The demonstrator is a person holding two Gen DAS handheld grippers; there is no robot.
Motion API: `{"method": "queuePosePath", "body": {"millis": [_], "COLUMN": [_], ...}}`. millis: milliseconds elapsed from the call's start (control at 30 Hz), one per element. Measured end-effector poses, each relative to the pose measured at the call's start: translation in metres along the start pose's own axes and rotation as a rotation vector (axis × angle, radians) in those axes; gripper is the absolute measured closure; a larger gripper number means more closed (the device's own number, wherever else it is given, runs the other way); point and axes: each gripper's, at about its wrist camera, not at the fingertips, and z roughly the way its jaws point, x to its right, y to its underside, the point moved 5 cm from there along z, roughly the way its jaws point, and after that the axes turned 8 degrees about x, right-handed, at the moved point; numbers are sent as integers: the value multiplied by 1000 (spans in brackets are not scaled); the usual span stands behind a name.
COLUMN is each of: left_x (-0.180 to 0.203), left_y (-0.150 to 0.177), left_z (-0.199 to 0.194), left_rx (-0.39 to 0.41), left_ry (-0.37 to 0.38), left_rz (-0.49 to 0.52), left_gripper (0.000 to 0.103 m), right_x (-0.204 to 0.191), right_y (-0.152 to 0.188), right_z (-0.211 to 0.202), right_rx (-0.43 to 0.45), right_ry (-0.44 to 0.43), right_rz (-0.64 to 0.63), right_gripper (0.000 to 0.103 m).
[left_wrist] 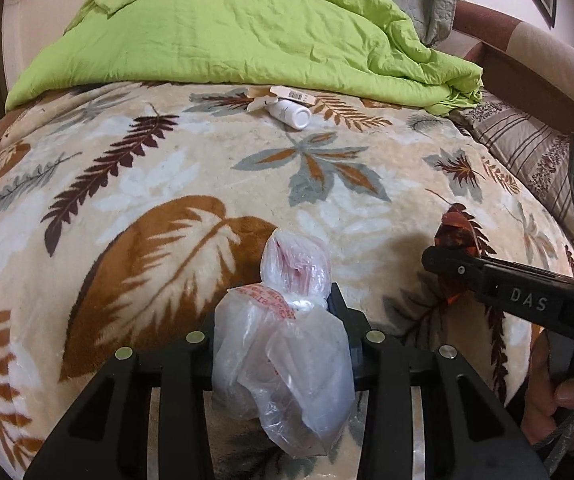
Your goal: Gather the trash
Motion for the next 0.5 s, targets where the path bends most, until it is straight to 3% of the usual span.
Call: {"method": "queuePosePath", "body": {"millis": [67, 500], "left_x": [-1, 0], "left_y": [-2, -11], "left_z": [-2, -7], "left_rx": [14, 86], "left_ry": [-1, -21], "left_rz": [-1, 13], "left_gripper": [66, 66], "right_x": [-2, -13], "right_y": [0, -6], "right_z": [0, -63], "right_rx": [7, 151], "right_ry": [15, -70], "right_rz": [-20, -61], "right_gripper": [74, 75]}}
